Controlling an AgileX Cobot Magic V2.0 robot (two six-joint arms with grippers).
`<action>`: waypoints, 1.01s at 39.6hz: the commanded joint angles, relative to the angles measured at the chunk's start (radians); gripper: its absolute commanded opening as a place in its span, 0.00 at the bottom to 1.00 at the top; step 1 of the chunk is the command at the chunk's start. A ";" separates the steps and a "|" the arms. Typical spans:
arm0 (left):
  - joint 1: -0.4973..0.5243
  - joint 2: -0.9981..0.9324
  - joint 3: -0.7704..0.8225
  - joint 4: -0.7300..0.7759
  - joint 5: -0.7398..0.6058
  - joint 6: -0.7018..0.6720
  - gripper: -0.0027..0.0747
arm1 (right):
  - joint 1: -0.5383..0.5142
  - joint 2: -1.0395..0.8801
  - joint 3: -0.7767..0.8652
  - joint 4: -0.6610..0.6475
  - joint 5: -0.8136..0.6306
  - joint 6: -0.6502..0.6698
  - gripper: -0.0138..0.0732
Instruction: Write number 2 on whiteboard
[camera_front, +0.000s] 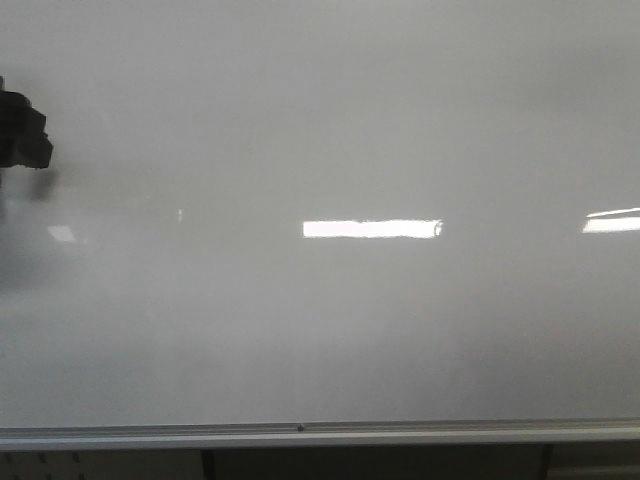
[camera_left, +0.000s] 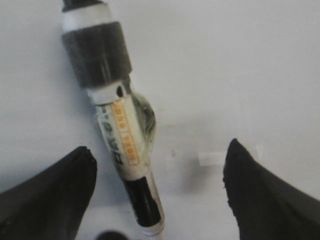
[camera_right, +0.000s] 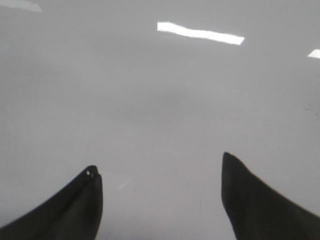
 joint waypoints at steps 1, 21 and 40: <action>0.009 -0.017 -0.026 0.002 -0.108 -0.003 0.62 | 0.001 -0.001 -0.033 -0.002 -0.082 -0.009 0.76; 0.010 0.038 -0.057 0.002 -0.103 -0.003 0.47 | 0.001 -0.001 -0.033 -0.002 -0.088 -0.009 0.76; 0.010 0.013 -0.059 0.029 -0.004 -0.003 0.12 | 0.001 0.010 -0.033 0.023 -0.091 -0.009 0.76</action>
